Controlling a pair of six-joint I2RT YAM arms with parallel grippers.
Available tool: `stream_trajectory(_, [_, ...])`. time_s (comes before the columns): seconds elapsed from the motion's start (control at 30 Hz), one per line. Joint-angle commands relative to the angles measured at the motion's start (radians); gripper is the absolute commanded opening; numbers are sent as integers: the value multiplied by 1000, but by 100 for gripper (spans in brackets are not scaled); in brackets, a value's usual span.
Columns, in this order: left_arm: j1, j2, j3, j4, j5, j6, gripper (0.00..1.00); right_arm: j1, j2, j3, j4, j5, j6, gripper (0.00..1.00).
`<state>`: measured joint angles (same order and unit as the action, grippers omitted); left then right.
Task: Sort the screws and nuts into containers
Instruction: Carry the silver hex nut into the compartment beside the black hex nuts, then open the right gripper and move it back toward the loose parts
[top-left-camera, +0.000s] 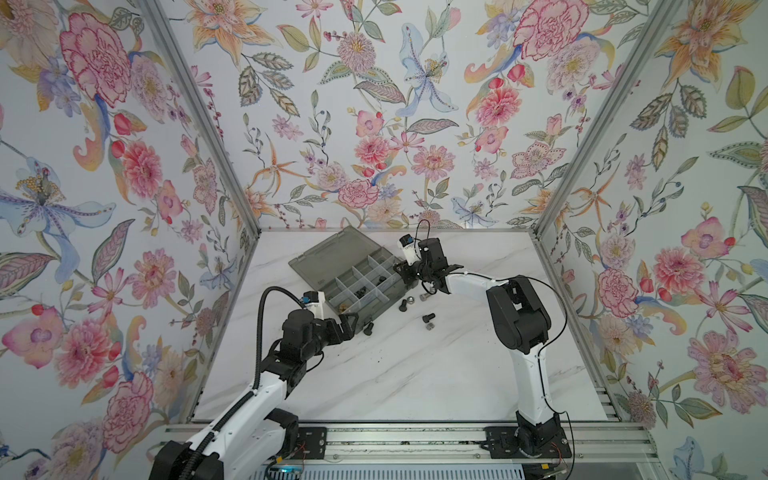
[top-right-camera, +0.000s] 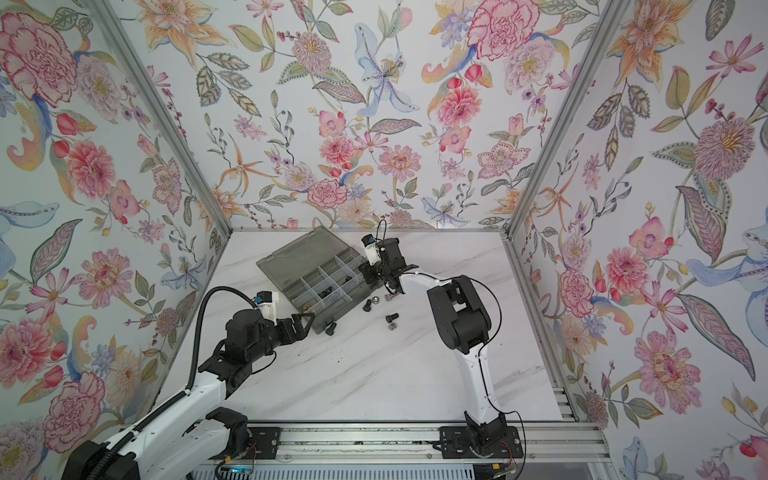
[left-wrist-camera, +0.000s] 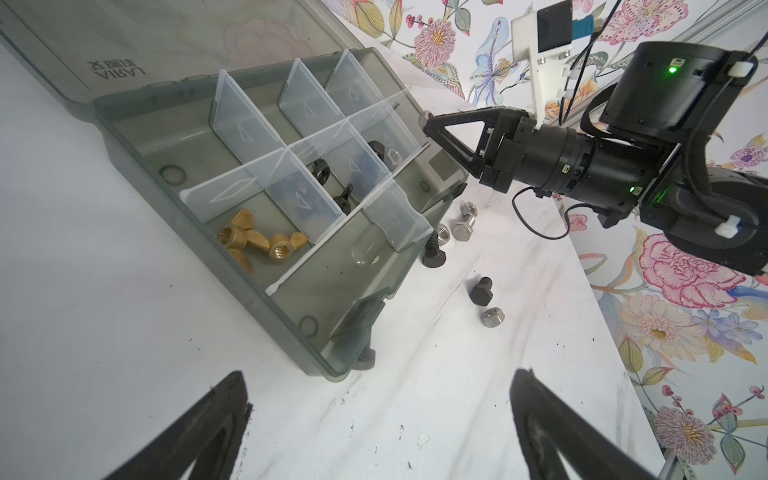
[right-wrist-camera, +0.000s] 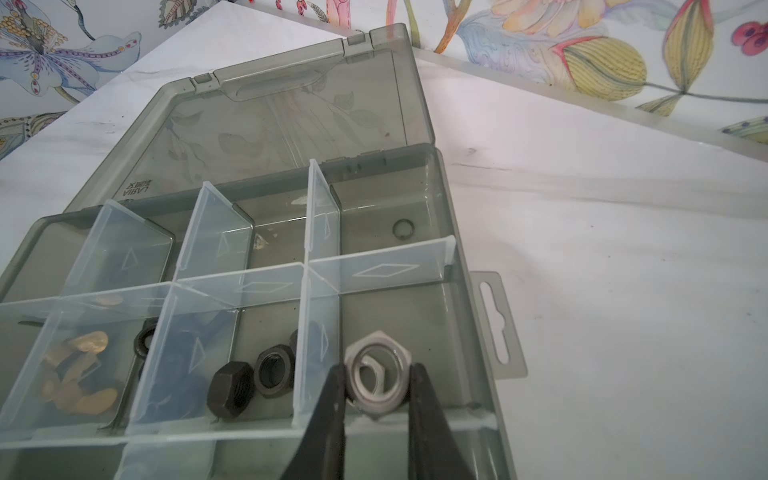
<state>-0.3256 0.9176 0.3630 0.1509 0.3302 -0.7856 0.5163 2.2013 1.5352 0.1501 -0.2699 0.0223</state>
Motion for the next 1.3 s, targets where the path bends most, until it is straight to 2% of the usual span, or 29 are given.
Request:
stream_trajectory(0.0, [11, -5, 8, 2, 3, 0, 99, 6, 9, 26, -20, 3, -5, 5])
stream_trajectory(0.1, [11, -6, 7, 4, 6, 0, 99, 8, 7, 22, -22, 5, -5, 6])
stream_trajectory(0.3, [11, -10, 3, 4, 6, 0, 99, 14, 5, 25, -31, 12, -5, 18])
stream_trajectory(0.6, [10, -17, -4, 5, 6, 0, 99, 14, -13, 47, -60, 15, -20, 30])
stream_trajectory(0.93, [11, -21, -9, 9, 11, -2, 99, 9, -40, 58, -85, 9, -39, 35])
stream_trajectory(1.27, [11, -21, -3, 2, -3, -4, 99, 12, -204, -79, -97, 23, -14, 45])
